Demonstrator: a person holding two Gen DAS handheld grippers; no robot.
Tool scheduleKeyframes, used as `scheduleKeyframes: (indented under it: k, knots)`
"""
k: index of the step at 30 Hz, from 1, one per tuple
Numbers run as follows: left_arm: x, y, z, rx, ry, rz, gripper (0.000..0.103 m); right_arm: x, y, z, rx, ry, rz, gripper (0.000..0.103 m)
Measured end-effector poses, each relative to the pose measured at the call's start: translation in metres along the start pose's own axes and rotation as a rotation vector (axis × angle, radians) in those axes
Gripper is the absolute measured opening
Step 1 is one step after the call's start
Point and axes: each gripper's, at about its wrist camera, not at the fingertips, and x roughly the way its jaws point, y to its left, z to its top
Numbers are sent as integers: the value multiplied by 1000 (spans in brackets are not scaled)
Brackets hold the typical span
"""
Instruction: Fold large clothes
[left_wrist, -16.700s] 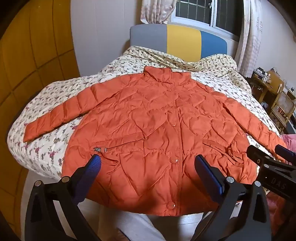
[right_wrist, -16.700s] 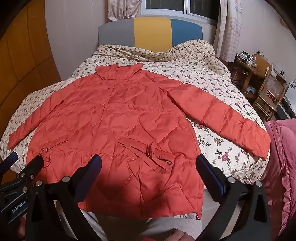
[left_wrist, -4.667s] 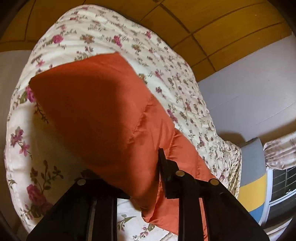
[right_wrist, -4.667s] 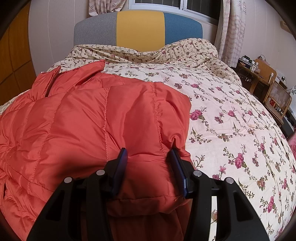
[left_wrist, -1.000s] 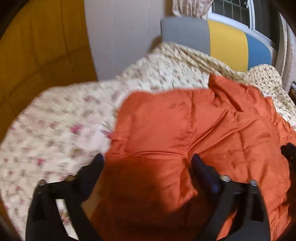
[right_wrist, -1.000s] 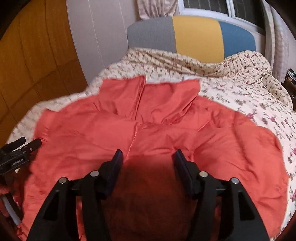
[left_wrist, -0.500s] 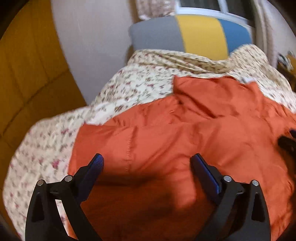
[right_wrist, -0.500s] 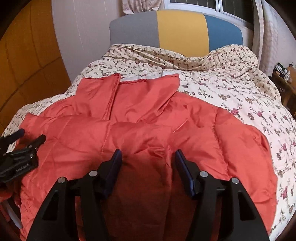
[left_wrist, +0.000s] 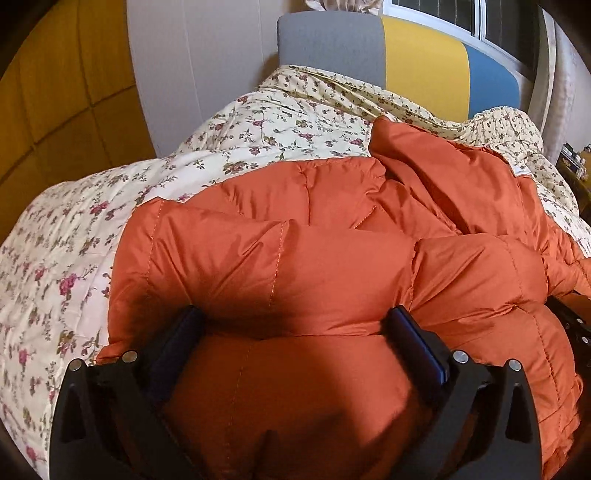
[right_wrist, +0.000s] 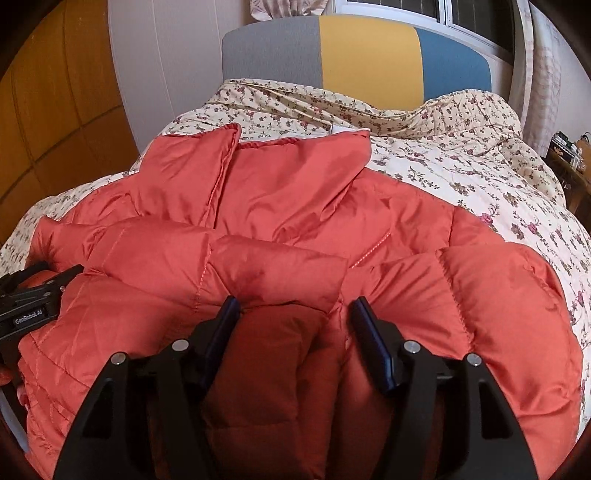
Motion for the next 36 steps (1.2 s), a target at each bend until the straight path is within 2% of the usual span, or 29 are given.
scheduleKeyframes:
  k: [4, 7, 10, 12, 14, 18, 21, 24, 26, 29, 31, 36]
  knots:
    - [-21, 1, -5, 0, -21, 51, 100, -4, -4, -1, 13, -3, 21, 64]
    - [-46, 9, -16, 16, -33, 68, 100, -30, -14, -9, 34, -20, 74, 66]
    - [-62, 21, -28, 50, -49, 102, 100, -57, -15, -19, 22, -44, 83, 67]
    - [-63, 32, -33, 39, -53, 130, 100, -64, -16, -27, 13, -34, 76, 69]
    - [-55, 44, -37, -14, -29, 105, 100, -56, -15, -34, 4, -11, 58, 70]
    - [-26, 66, -38, -139, 64, -47, 100, -39, -2, -36, -44, 10, -3, 74]
    - [-28, 61, -38, -120, 55, -24, 100, -35, -2, -35, -49, 17, -2, 75]
    - [-38, 62, -40, -127, 56, -26, 100, -48, -16, -33, 14, 28, 51, 75]
    - [-55, 63, -47, -128, 47, -32, 100, -72, -27, -37, 71, 26, 106, 75]
    - [-90, 70, -67, -118, 11, -42, 100, -111, -40, -52, 95, 24, 122, 75]
    - [-110, 73, -86, -102, -3, -24, 100, -136, -52, -67, 116, 17, 117, 75]
    - [-144, 86, -129, -125, -12, -21, 100, -175, -83, -108, 181, 31, 83, 75]
